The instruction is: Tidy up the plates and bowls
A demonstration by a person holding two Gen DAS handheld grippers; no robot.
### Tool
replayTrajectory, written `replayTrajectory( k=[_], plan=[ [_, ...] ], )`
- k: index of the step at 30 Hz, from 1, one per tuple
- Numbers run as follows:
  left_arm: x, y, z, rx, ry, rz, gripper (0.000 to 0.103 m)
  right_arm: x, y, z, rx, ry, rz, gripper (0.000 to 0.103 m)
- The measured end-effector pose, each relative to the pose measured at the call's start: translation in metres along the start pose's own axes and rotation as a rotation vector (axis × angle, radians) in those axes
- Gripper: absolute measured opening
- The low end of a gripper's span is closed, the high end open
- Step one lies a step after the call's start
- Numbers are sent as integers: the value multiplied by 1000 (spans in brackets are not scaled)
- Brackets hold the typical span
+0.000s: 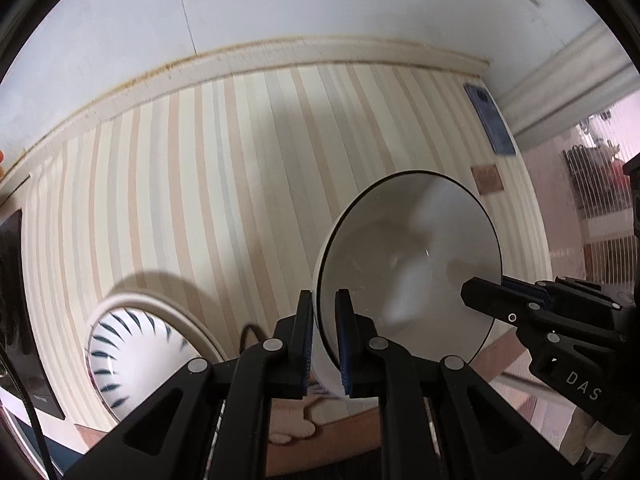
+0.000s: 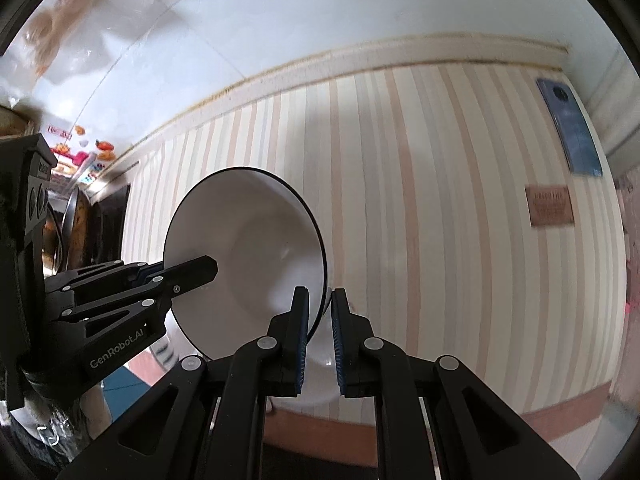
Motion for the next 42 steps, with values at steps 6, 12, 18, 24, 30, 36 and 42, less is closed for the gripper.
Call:
replayTrajectory(
  k=[6,12,18,24,30,36,42],
  plan=[
    [-18,18,4,-5,-4,-47,9,-12,29,9,-28,-6,-38,13],
    [-31,27,4,-9,-31,-69,9,-31,45,15,-44,-11,-77,13],
    [-45,33,7,-15,-51,-98,9,-46,52,21,-53,-17,-109,13],
    [-49,31,10,-21,-67,-89,9,-53,54,25,-61,-22,-123,13],
    [-51,30,10,-11,-77,-82,9,-53,54,29,-52,-20,-131,13],
    [-50,34,10,15,-104,-67,10,-55,51,26,-44,-15,-153,16],
    [-39,40,7,67,-123,-49,10,-53,47,25,-21,-14,-156,16]
  ],
)
Point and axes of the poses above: each gripper's, at about its wrist camera, not at the fingertips, and x roughly against the way its jaws point, z to its right, y to its underside, the point moved 1 cm from there along -x, roughly the way its jaws point, and after that the axes turned 2 degrees about -z, right-handed, at the moved point
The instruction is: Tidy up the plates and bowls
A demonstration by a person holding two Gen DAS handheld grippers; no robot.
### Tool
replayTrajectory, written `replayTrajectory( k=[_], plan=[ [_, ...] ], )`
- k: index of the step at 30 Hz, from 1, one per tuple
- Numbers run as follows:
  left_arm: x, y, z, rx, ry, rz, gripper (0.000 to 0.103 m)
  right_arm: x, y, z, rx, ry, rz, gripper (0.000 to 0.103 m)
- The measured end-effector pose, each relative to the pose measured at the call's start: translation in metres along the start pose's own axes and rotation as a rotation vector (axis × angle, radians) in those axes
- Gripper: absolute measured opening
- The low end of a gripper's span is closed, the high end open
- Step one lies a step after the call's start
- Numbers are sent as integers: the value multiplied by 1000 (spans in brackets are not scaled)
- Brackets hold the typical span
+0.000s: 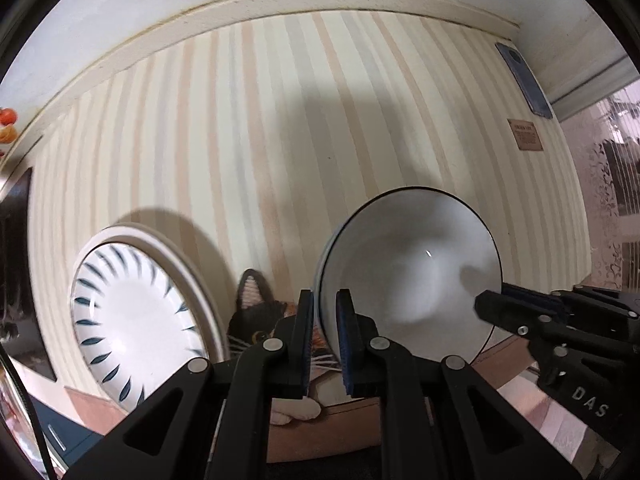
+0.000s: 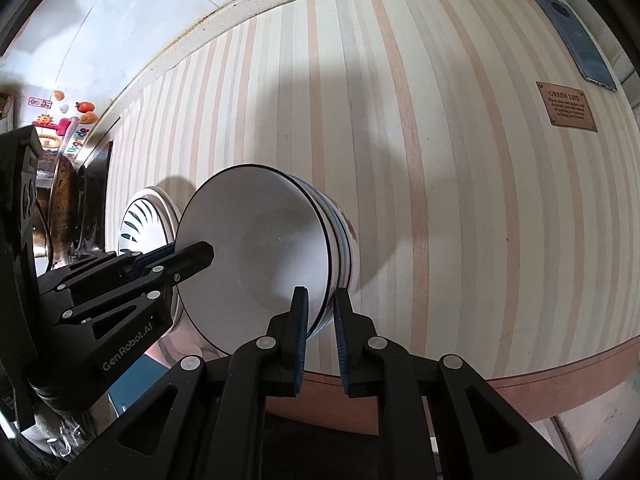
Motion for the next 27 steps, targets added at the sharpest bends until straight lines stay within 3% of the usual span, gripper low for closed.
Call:
replayTrajectory(
  k=[7,8,9,11,13,17,19,24,27],
  plan=[
    [44,16,-6,34,16,78,12,31,10,-15,58,45,76,16],
    [52,19,-7,34,23,94,15,38,14,-19,67,54,90,16],
    [60,21,-8,29,28,108,25,46,20,-23,72,58,111,17],
    [77,26,-11,21,43,139,43,57,29,-29,83,73,140,23],
    [90,31,-13,8,43,166,64,74,40,-36,82,93,185,41],
    [116,44,-13,-39,60,216,75,100,59,-45,75,109,253,47],
    [124,52,-12,-59,71,230,82,114,70,-51,64,118,294,59],
    [137,66,-11,-89,111,258,84,141,99,-62,38,125,355,80],
    [144,73,-12,-94,160,267,90,150,113,-67,21,150,370,85]
  ],
)
Point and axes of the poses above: each gripper's, at about its wrist camera, not at the fingertips, and x roughly against the way its jaws point, z to its right, y to its underside, the point moved 1 cm from there along -x, roughly the way its jaws point, and after that the axes turned 2 degrees about -z, right-handed, at the moved point
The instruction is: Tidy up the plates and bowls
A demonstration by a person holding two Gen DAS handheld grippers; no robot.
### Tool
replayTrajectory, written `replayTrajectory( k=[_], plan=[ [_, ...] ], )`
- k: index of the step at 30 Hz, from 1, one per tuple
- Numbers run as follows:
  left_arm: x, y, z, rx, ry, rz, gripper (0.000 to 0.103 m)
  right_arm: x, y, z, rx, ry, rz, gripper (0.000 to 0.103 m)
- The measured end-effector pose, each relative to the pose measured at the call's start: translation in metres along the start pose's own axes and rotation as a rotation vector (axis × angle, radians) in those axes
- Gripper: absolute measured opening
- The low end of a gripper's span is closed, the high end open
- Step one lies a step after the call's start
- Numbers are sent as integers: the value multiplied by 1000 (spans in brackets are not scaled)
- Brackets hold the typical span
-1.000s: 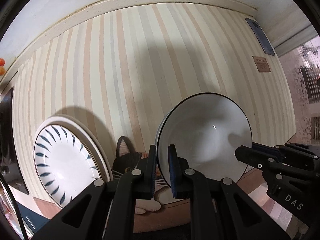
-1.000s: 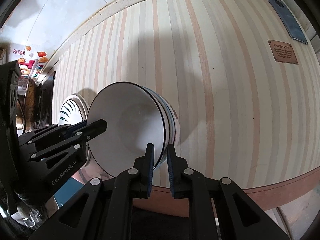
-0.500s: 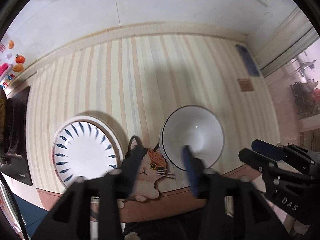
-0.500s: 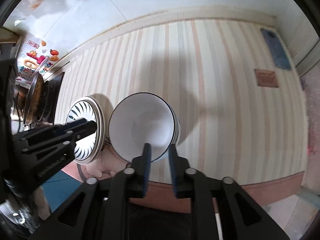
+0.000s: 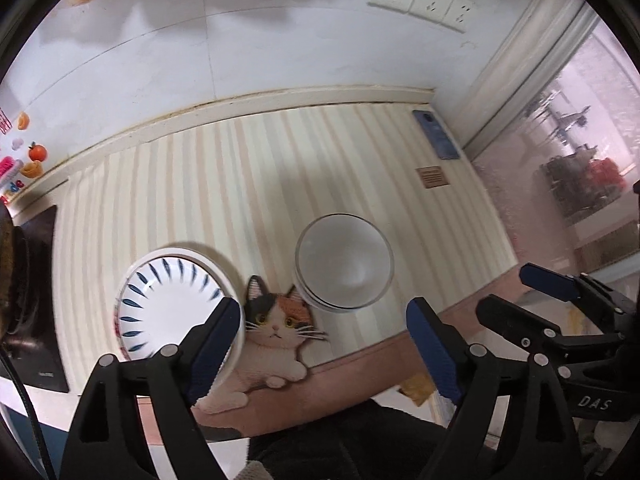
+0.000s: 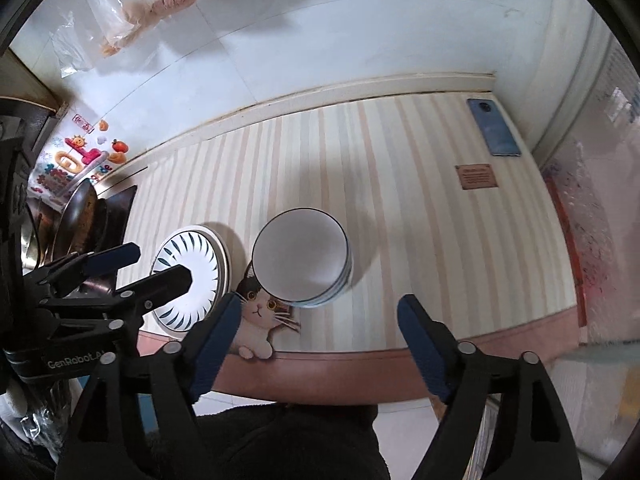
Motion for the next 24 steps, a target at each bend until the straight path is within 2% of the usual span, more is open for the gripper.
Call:
replayTrajectory(
  k=[1,9,14,17,20,24],
  plan=[
    [3,2,1,-2,12,0,93,4,3,-1,-1,4,10,85],
    [17,9,3,-9,36,19,94,31,18,-5,-25,6,61,90],
    [12,8,1,-3,58,11,94,35,20,-4,-44,-7,72,91],
    [-1,4,-3,3,47,-2,94,28,18,3,-60,-24,66,91],
    [-22,-1,-10,15,40,-31,94,11,14,13,-87,-75,32,91],
    [-61,-12,-20,28,50,-85,93,-32,10,35,-153,-246,-44,91]
  ],
)
Point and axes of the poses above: each gripper's, at about its wrist camera, not at the fingertips, and x roughly against the way its jaws point, z to its right, y to its underside, the point moved 1 cm from there along -x, roughly the way its jaws point, and after that the axes turned 2 degrees about -z, right-handed, at the moved point
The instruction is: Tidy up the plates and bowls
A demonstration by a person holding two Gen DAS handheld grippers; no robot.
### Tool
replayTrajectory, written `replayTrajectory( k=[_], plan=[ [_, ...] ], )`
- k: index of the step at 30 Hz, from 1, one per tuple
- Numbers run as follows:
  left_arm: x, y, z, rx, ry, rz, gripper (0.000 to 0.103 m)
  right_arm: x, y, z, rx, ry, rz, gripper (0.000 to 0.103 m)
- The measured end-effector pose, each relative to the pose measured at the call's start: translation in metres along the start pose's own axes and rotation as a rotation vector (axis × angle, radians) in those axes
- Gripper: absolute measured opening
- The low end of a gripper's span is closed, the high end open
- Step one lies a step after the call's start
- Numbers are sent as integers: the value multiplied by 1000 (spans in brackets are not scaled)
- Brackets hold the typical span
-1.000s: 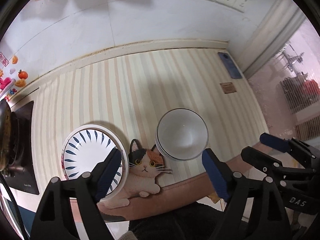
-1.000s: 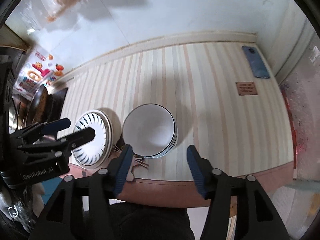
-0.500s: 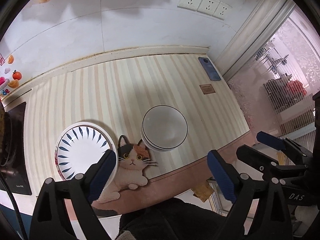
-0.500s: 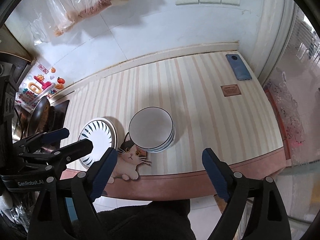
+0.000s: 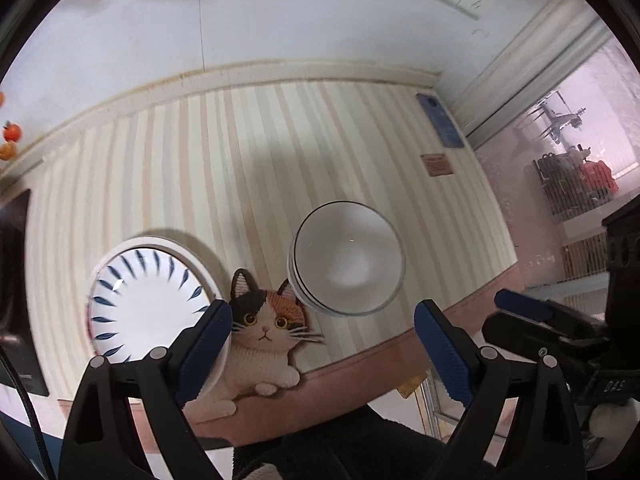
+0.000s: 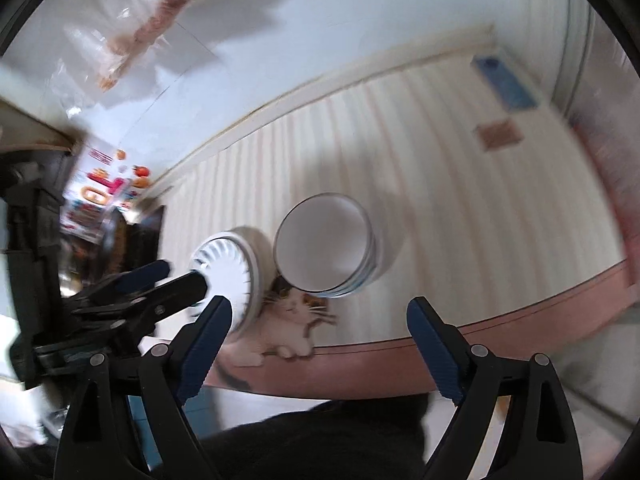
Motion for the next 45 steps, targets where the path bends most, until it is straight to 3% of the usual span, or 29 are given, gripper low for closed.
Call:
replayTrajectory(
  k=[4,12,14,17,19,22,24,45],
  plan=[
    [-39,-17,-11,16,13,-57,93,-45,-11,32,-51,-45,-58,91],
    [-129,-43,-43,171,169,-267,92,-134,-28,75,-142,-157,-154,91],
    [-139,-45,-44,181,199,-280,89,-150,-31,82,-152,-160,-161,91],
    [-155,-45,-42,185,261,-321,75,-174,-34,90,-175,-199,-183,89],
    [-164,-44,-40,184,274,-347,67,-191,-35,94,-190,-238,-206,82],
    [-168,-42,-37,168,283,-337,67,-209,-39,96,-201,-254,-237,65],
    [-167,-41,-38,172,293,-327,67,-223,-39,98,-221,-267,-270,61],
    [-152,-33,-52,246,250,-275,67,-229,-52,79,-151,-281,-285,61]
  ],
)
Point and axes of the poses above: each gripper's, at about its wrist camera, not at the fingertips, and x roughly against the way its jaws point, z to its right, y to its underside, the point moved 1 cm from there along -x, roughly the way its jaws point, and after that the axes turned 2 degrees about -z, right-handed, at the moved point
